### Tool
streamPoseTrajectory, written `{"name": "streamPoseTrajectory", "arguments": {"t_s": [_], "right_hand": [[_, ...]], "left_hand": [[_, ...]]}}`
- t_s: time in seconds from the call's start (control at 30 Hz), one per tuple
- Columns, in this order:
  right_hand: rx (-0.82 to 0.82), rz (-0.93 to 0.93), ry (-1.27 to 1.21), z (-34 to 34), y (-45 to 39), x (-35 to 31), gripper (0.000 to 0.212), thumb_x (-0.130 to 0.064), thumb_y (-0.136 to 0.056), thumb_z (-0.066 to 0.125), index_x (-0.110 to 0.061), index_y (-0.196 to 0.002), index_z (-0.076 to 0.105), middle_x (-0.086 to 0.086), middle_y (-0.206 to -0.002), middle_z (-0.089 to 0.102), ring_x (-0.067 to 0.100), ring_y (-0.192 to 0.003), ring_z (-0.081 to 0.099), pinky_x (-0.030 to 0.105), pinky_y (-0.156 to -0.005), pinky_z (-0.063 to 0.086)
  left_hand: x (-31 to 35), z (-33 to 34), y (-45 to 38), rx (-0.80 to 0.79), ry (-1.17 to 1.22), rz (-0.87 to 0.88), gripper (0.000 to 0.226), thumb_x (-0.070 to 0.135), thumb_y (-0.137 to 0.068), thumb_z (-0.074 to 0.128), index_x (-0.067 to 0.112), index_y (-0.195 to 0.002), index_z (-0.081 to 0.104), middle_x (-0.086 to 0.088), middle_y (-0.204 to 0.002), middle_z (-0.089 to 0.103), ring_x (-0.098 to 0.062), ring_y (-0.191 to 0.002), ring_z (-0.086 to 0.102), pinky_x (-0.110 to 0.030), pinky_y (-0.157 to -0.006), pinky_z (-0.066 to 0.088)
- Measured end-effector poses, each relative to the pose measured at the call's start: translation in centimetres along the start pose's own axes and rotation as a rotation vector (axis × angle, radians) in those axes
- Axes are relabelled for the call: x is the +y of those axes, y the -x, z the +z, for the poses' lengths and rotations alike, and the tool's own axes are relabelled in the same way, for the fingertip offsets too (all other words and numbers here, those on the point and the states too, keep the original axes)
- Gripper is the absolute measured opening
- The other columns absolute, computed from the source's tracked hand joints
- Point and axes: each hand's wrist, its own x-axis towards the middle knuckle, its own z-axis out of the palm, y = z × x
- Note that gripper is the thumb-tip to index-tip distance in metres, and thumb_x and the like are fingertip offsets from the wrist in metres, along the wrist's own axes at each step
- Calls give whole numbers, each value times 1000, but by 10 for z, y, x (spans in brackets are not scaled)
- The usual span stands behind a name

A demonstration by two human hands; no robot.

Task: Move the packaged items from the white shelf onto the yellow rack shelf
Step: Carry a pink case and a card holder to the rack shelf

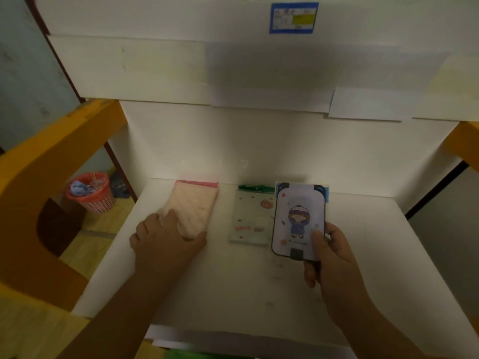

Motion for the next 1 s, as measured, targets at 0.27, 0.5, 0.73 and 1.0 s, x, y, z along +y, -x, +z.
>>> {"name": "streamPoseTrajectory", "arguments": {"t_s": [0.27, 0.5, 0.73, 1.0], "right_hand": [[-5, 10, -6, -18, 3, 0, 19, -26, -103, 41, -21, -116, 55, 4, -71, 68, 14, -41, 41, 24, -36, 39], [20, -3, 23, -36, 3, -2, 22, -27, -103, 40, -19, -117, 55, 1, -59, 61, 13, -39, 40, 24, -35, 38], [133, 32, 111, -71, -5, -1, 25, -32, -103, 40, -21, -116, 59, 0, -56, 59, 11, -44, 48, 24, -41, 44], [244, 164, 275, -120, -25, 11, 32, -30, -105, 37, -11, -117, 59, 11, -79, 64, 15, -52, 53, 21, -42, 46]], "left_hand": [[2, 2, 9, 56, 28, -63, 84, 78, -73, 46, 21, -135, 39, -17, -129, 46, -37, -115, 45, -48, -93, 38], [16, 1, 12, 27, 11, -37, 85, 77, -79, 37, 23, -144, 25, -16, -147, 31, -38, -135, 29, -55, -106, 28], [90, -7, 46, 79, 181, 248, 81, 70, -81, 29, 27, -149, 23, -12, -158, 20, -33, -146, 10, -56, -113, 15], [154, 2, 76, 44, 222, 445, 80, 60, -83, 43, 28, -152, 18, -9, -159, 20, -29, -147, 9, -51, -115, 12]]}}
